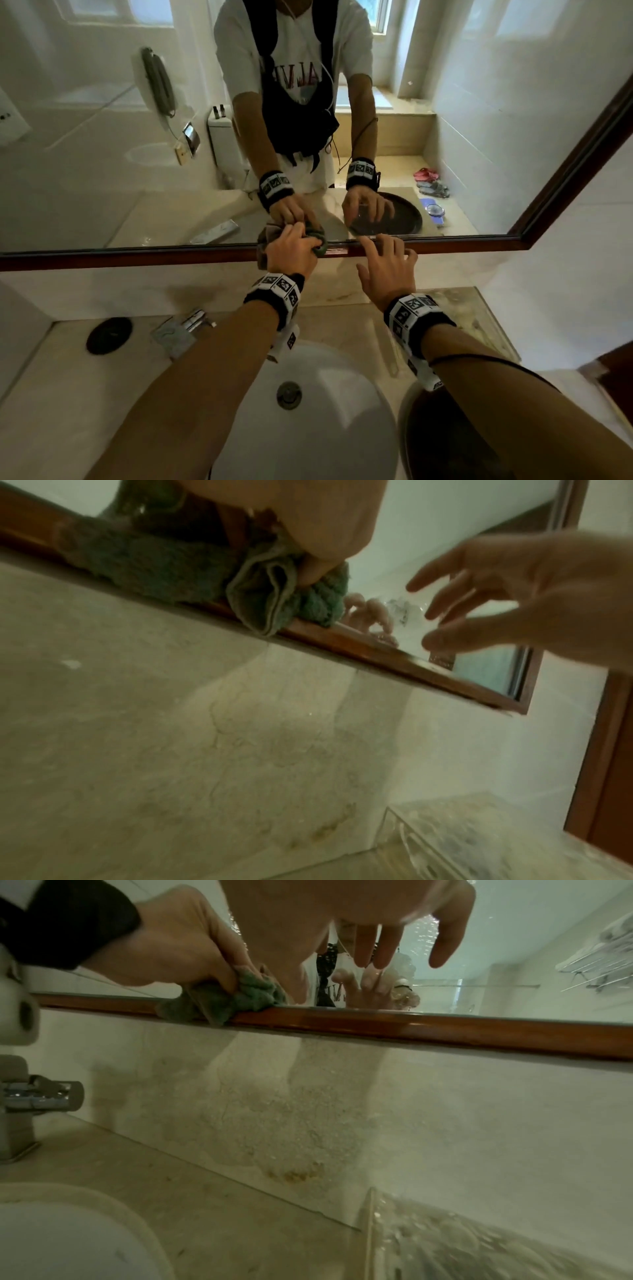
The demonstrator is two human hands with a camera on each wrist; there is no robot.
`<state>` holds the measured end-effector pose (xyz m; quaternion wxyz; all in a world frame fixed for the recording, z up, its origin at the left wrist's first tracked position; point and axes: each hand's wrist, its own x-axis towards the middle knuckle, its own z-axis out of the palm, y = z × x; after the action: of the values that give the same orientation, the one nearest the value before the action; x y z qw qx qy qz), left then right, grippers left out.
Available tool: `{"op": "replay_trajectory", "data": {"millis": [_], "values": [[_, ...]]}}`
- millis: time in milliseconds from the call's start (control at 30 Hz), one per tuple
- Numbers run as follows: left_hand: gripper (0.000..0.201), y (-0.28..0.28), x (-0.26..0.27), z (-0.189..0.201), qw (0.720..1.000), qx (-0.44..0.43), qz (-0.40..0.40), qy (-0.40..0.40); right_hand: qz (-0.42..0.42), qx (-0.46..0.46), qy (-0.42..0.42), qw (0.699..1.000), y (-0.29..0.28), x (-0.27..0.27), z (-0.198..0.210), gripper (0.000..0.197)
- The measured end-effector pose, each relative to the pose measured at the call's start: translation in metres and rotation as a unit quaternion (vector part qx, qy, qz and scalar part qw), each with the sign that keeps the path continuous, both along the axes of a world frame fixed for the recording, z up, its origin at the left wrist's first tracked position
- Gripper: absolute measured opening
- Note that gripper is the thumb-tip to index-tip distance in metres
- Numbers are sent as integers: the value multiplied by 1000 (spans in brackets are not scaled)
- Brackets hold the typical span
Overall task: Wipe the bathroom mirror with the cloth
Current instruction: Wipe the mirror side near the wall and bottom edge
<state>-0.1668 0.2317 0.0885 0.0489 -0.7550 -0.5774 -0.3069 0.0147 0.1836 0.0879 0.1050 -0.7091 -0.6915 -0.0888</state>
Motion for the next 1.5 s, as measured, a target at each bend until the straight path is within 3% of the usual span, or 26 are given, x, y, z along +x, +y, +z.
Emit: {"op": "replay_trajectory", "data": {"millis": [167,467,800,1000,1133,1333,1500], "values": [[22,-3,5,20,998,-63,5,27,-9,-10,16,1000,-6,12,-2,62],[10,4,50,114,994,104,-22,-37,-14,-9,39,999,-15,22,6,62],[12,-3,73,79,995,77,-48,29,-24,-4,44,999,-22,52,6,60],[10,-5,85,28,993,35,-70,85,-32,-8,43,999,-30,75,-3,53],[6,-4,90,4,995,30,-60,67,-27,-13,52,998,-34,78,-8,43],[9,-3,91,18,995,67,-66,40,-20,-28,60,998,-38,79,-10,40],[9,9,115,87,985,150,-86,-15,-21,-19,61,998,-36,84,-3,40]]}}
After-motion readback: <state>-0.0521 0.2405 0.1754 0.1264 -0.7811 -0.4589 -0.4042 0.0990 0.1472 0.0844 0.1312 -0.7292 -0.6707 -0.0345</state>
